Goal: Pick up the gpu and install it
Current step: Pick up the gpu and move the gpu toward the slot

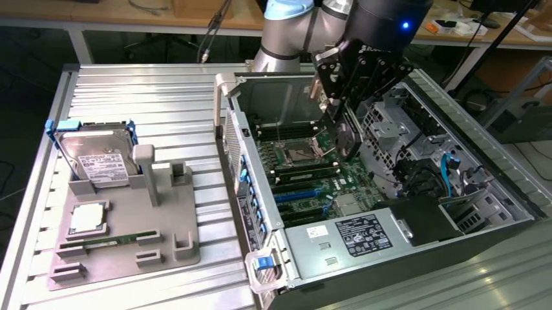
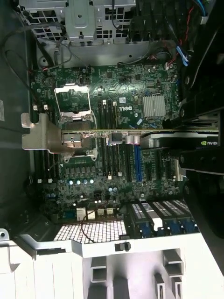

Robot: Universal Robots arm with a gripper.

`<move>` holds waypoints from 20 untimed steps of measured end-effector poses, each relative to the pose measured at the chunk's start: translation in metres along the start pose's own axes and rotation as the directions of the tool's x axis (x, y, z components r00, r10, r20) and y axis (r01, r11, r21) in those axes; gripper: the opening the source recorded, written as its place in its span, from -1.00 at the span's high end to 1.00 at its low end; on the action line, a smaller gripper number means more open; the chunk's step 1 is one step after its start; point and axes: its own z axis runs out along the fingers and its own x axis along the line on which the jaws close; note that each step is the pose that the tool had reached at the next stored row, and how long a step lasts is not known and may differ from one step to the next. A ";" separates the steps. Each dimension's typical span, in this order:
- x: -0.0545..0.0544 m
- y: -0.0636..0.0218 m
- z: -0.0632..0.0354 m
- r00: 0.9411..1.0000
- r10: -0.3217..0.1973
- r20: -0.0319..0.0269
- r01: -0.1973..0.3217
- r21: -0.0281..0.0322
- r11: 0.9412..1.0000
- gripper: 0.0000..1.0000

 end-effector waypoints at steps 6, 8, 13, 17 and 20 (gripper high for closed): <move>-0.009 0.0007 0.0003 1.000 0.000 0.000 0.000 0.000 1.000 0.47; -0.013 0.0009 0.0004 1.000 0.000 0.000 0.000 0.000 1.000 0.47; -0.024 0.0017 0.0007 1.000 0.000 0.000 0.000 0.000 1.000 0.47; -0.032 0.0022 0.0010 1.000 0.000 0.000 0.000 0.000 1.000 0.47; -0.035 0.0025 0.0011 1.000 0.000 0.000 0.000 0.000 1.000 0.47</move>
